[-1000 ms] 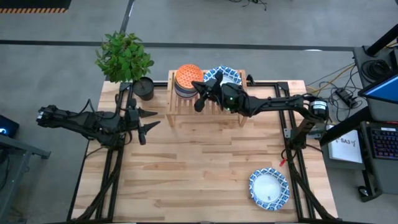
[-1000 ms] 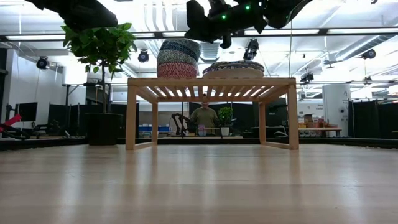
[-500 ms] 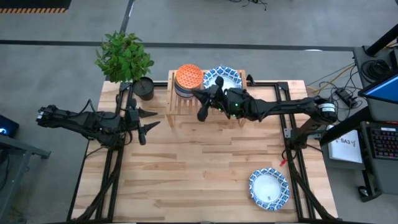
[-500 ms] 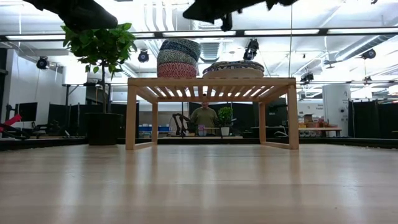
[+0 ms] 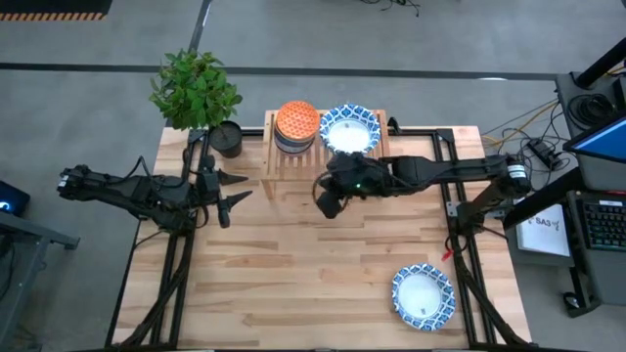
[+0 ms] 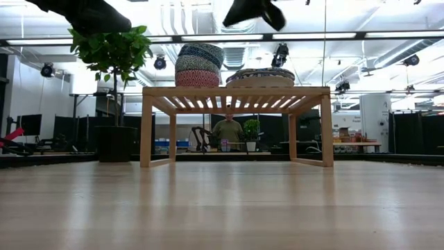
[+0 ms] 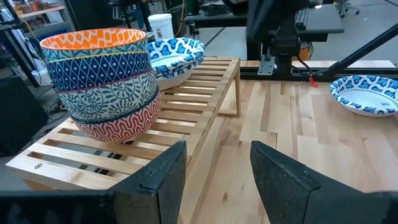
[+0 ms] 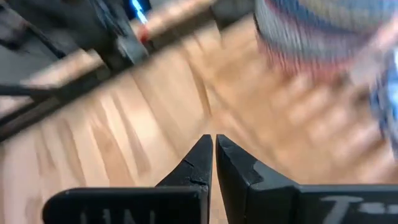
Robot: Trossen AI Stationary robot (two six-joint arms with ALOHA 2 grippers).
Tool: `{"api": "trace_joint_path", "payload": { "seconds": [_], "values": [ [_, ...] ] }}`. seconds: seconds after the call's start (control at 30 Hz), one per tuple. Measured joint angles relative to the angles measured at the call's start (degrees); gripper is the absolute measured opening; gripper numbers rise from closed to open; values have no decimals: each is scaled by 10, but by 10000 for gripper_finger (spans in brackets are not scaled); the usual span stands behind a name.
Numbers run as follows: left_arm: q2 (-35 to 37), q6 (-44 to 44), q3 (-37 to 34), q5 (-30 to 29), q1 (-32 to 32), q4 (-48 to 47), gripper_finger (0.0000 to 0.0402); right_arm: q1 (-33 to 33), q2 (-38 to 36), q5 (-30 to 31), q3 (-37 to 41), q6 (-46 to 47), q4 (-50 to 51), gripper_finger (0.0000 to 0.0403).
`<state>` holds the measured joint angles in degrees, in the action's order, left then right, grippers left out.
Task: Place and stack bowls onto a shelf
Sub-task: Stack the white patterned bowl on top of the other white patterned bowl on the shelf
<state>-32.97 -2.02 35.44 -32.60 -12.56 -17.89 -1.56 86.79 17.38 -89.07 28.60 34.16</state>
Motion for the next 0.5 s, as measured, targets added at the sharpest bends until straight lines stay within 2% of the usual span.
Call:
{"api": "trace_joint_path", "payload": {
  "seconds": [0.1,0.3,0.4,0.5],
  "values": [
    [-1,1,0,0,0,0,162,-11,7,-21,-15,74,70,11],
    [-10,11,0,-1,0,-2,162,-30,30,-129,-1,227,139,11],
    [-14,16,0,-1,0,-2,162,-41,54,-214,7,306,163,11],
    [-19,18,0,-1,0,-2,162,-62,81,-328,6,379,193,11]
  ]
}}
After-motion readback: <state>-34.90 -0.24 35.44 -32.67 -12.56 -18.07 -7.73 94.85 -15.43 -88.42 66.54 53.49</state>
